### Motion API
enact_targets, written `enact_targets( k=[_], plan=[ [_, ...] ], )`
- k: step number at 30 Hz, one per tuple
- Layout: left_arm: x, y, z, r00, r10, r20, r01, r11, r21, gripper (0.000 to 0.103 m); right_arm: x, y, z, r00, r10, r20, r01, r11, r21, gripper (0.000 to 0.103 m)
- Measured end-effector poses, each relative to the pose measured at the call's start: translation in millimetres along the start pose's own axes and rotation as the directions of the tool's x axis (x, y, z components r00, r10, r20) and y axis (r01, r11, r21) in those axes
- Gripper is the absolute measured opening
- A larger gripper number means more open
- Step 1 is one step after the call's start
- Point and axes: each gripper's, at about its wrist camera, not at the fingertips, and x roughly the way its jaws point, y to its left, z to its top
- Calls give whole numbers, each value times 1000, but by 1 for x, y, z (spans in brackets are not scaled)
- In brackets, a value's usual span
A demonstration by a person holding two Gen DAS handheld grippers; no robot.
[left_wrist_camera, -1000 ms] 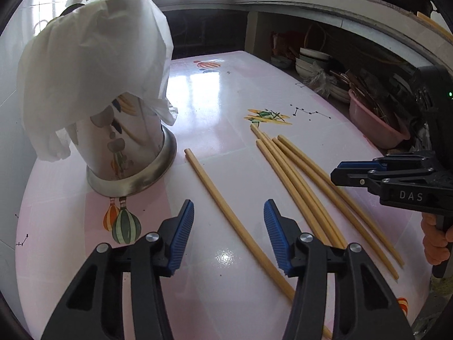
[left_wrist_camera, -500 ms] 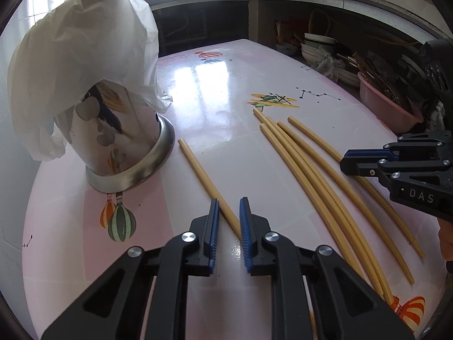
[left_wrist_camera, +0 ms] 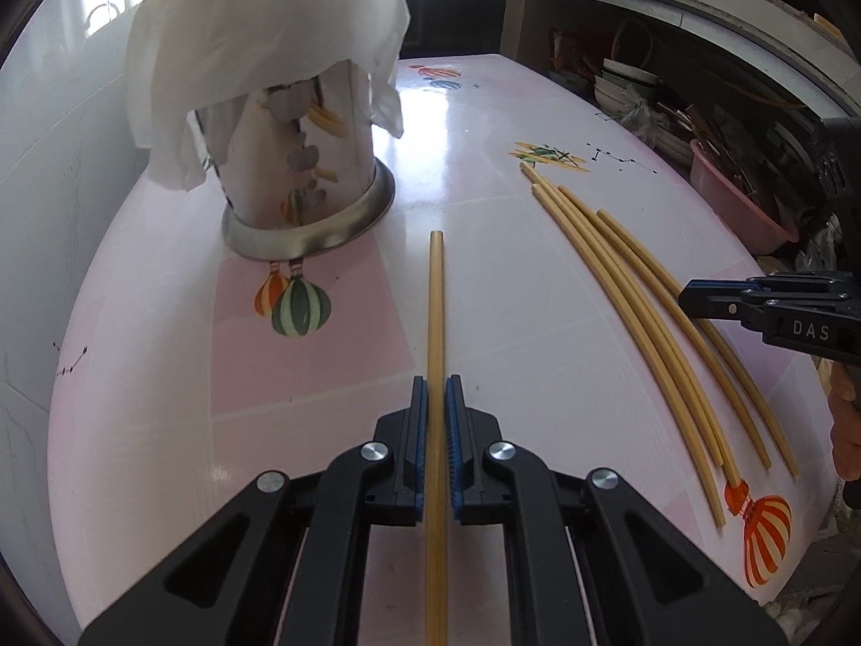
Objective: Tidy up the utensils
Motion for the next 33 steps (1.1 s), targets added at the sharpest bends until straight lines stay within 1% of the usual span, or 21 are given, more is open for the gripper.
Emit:
enact_targets(
  k=[4,10,12,14,17,18,22,26,27,28,30,33],
  plan=[
    [-9,15,-11,999,-39,-25,38,997,-61,6,-3,6,-6,1000,-17,-20,17,1000,-1,5],
    [-16,30,-17,989,-139,-51,130,980,-148,7,0,16,-1,996,-62,-56,61,998,-30,5],
    [-20,32,-14,986,-161,-40,153,977,-149,11,2,18,1,995,-72,-64,70,997,-32,6],
    [-23,33,-9,985,-171,-33,166,977,-132,24,4,20,1,995,-82,-61,80,996,-35,6],
    [-22,32,2,979,-202,-36,198,975,-105,26,4,21,-1,994,-92,-53,90,995,-42,6],
    [-20,32,7,978,-203,-39,199,975,-99,26,4,20,-1,994,-90,-54,88,995,-41,6],
    [-2,31,29,984,-170,-47,167,984,-58,26,6,20,0,995,-78,-62,76,997,-27,6],
    [24,27,40,986,-145,-81,142,989,-46,26,4,19,0,994,-82,-66,80,996,-33,6],
    [24,26,41,988,-144,-59,141,989,-41,26,3,18,0,994,-83,-65,81,996,-35,6],
    [26,25,42,988,-146,-55,144,989,-39,26,3,18,0,994,-83,-64,81,996,-36,6],
    [28,25,42,988,-148,-50,145,988,-52,23,3,18,0,995,-81,-63,79,996,-36,6],
    [28,24,41,993,-114,-41,112,993,-35,15,2,16,1,995,-79,-65,77,996,-42,6]
  ],
)
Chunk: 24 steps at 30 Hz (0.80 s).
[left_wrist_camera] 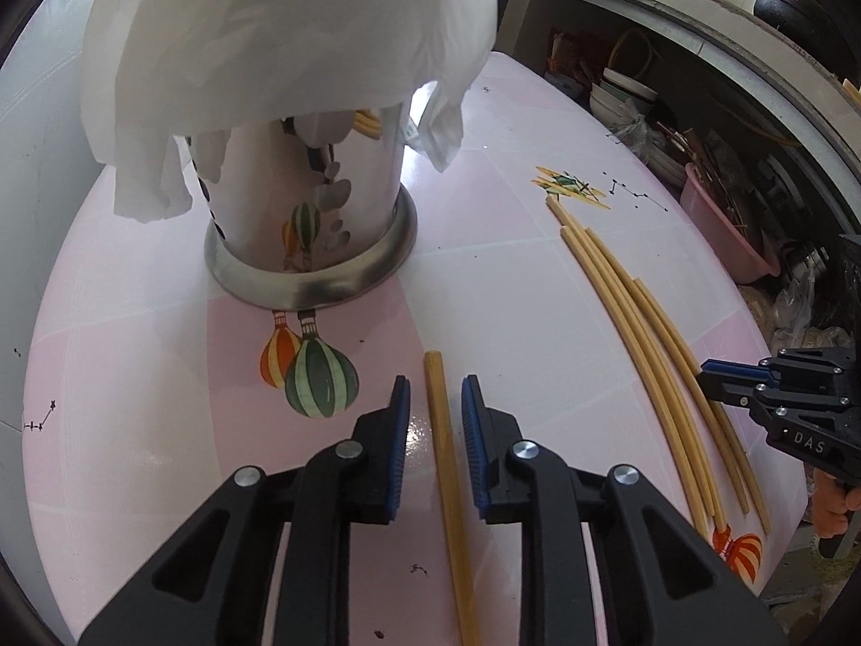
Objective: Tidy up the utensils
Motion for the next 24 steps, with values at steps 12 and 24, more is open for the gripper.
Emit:
enact_targets(
  k=[12,24],
  plan=[
    [-5,14,-4,1000,1,16,0,997,-78,6,-7,0,22,999,-18,37,20,999,-50,17],
    [-24,25,-3,998,-4,61,12,992,-127,6,6,8,44,998,-50,34,54,990,-129,17]
  ],
)
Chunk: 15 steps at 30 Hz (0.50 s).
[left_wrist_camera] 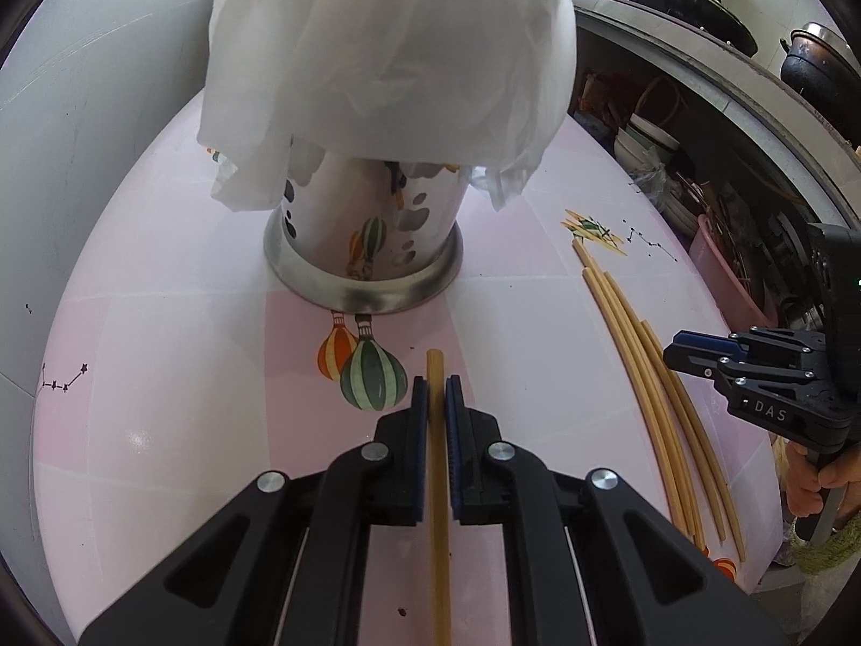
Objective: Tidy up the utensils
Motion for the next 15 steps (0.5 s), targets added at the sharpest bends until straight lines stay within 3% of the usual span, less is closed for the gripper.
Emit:
enact_targets(
  k=[15],
  plan=[
    [-6,4,1,999,-23,22,23,1000,-1,6,15,8,6,997,-66,-37,64,997,-44,13]
  ],
)
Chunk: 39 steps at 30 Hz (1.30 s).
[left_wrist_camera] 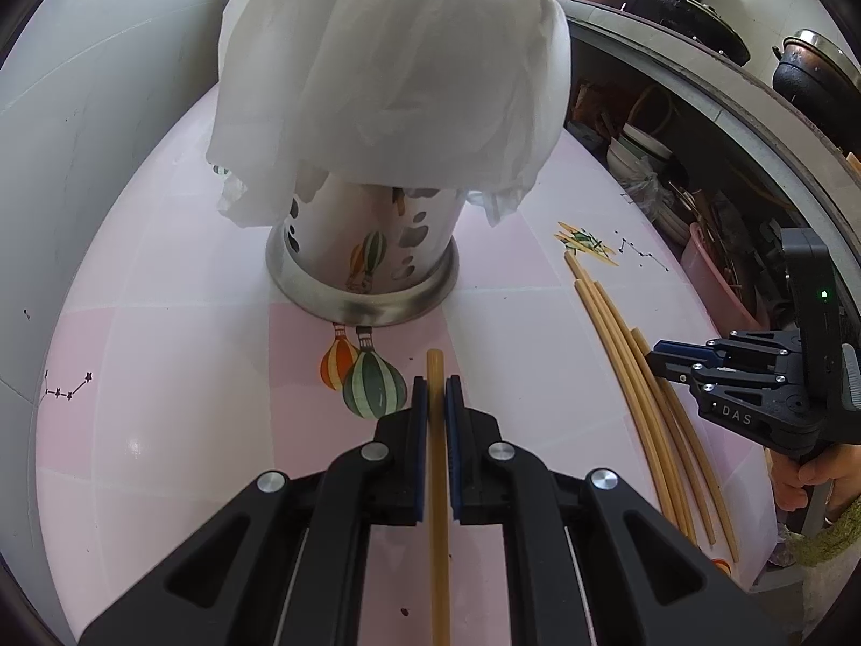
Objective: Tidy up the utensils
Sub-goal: 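Lift the chopsticks upright with both tools toward the holder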
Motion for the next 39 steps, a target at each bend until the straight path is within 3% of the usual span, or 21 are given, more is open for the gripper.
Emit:
enact_targets(
  k=[7,11,16,20,26,30,31,36,39],
  plan=[
    [1,5,1,1000,-4,3,4,1000,-19,6,0,6,0,1000,-12,14,12,1000,5,5],
    [-7,8,1,1000,-8,30,9,1000,-26,6,-6,-1,1,998,49,40,-51,997,65,4],
    [-36,7,4,994,-28,103,31,999,-35,6,-47,-9,1,984,97,150,-113,988,102,4],
    [-74,1,13,981,-43,190,48,999,-25,6,-91,-18,0,957,127,262,-163,980,118,4],
    [-139,-7,37,939,-86,333,92,996,-4,5,-138,-31,1,896,179,407,-250,960,128,4],
    [-188,-12,67,886,-80,456,84,996,12,5,-144,-38,7,860,220,460,-306,944,120,4],
    [-199,-13,76,872,-72,485,74,997,16,0,-144,-40,8,854,228,468,-316,941,118,4],
    [-238,-20,115,814,-47,579,40,999,25,0,-142,-44,9,837,256,483,-354,927,122,4],
    [-245,-27,127,799,-19,601,-6,999,39,0,-141,-50,8,828,262,495,-367,921,126,4]
  ],
)
